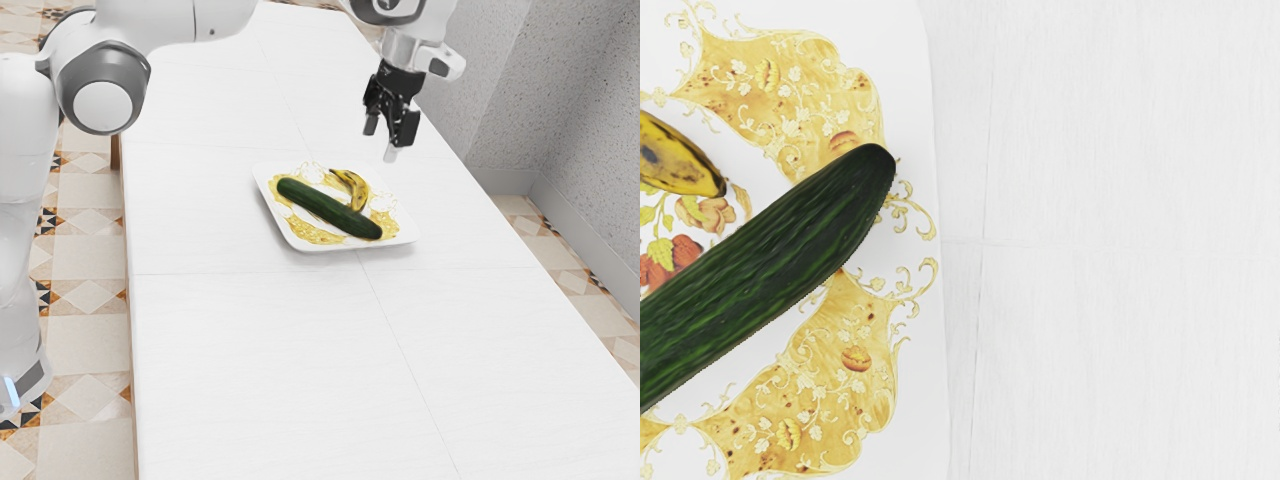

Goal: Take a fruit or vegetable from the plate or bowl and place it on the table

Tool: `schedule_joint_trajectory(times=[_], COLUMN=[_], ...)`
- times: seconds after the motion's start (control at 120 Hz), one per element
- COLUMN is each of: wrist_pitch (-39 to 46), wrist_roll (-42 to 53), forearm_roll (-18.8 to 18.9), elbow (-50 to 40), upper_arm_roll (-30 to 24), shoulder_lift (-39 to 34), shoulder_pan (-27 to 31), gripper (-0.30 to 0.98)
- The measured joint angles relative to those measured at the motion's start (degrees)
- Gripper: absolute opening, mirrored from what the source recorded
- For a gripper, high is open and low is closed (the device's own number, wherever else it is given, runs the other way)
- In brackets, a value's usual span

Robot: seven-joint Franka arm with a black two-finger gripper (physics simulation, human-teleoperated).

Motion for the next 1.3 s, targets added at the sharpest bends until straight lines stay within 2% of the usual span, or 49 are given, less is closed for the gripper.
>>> schedule_joint_trajectory(times=[0.25,0.683,1.025,1.3], wrist_pitch=[6.0,8.3,8.8,15.6], wrist_roll=[-0.1,1.9,15.0,24.6], forearm_roll=[0.0,0.2,0.5,0.6], elbow=[0.0,-0.6,-5.5,-18.1], upper_arm_roll=[0.0,-0.3,1.2,0.8], shoulder_lift=[0.0,0.4,0.4,-4.2], shoulder_pan=[0.0,0.4,0.8,-0.4], gripper=[0.69,0.69,0.69,0.69])
